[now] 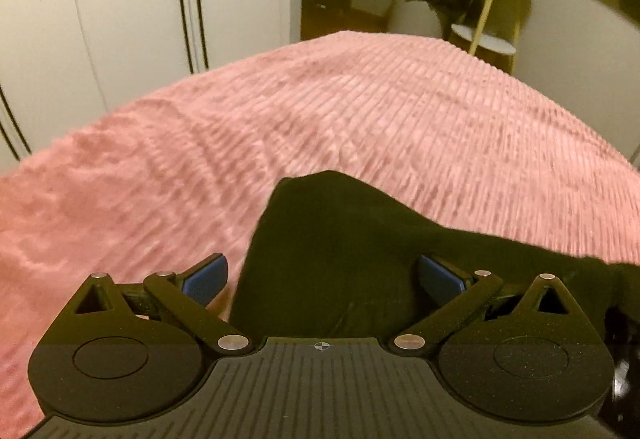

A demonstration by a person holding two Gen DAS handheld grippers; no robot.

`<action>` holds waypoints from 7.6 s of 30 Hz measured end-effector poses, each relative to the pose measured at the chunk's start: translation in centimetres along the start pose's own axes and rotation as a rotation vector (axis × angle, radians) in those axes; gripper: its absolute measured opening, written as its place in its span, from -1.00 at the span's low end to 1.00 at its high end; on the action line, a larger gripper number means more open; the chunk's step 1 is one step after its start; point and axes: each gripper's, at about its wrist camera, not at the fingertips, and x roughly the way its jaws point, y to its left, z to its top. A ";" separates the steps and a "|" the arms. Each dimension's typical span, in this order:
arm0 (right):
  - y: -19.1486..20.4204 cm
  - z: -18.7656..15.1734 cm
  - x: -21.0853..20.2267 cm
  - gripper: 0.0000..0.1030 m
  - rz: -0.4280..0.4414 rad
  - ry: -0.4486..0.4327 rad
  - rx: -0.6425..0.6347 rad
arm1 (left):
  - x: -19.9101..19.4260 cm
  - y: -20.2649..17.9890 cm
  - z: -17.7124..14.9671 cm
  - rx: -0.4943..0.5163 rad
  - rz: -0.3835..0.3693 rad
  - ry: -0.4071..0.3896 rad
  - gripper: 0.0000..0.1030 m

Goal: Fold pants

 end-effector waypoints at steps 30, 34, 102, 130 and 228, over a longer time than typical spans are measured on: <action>-7.4 -9.4 -10.5 0.12 0.248 0.086 0.552 | -8.2 4.2 -6.7 -0.022 0.073 0.134 1.00; -9.0 -10.1 -10.0 0.13 0.303 0.115 0.677 | -8.4 5.0 -7.2 -0.056 0.061 0.163 1.00; -14.1 -8.1 3.1 -0.05 0.789 0.132 0.805 | 1.5 6.6 -4.0 -0.049 -0.604 0.194 1.00; -10.3 2.1 -1.7 0.25 0.356 -0.081 0.512 | -4.2 5.4 -0.2 -0.198 -0.249 -0.029 0.86; 0.2 -5.7 -9.2 0.92 0.087 -0.065 0.060 | -11.6 -3.3 -10.1 0.023 0.054 0.112 1.00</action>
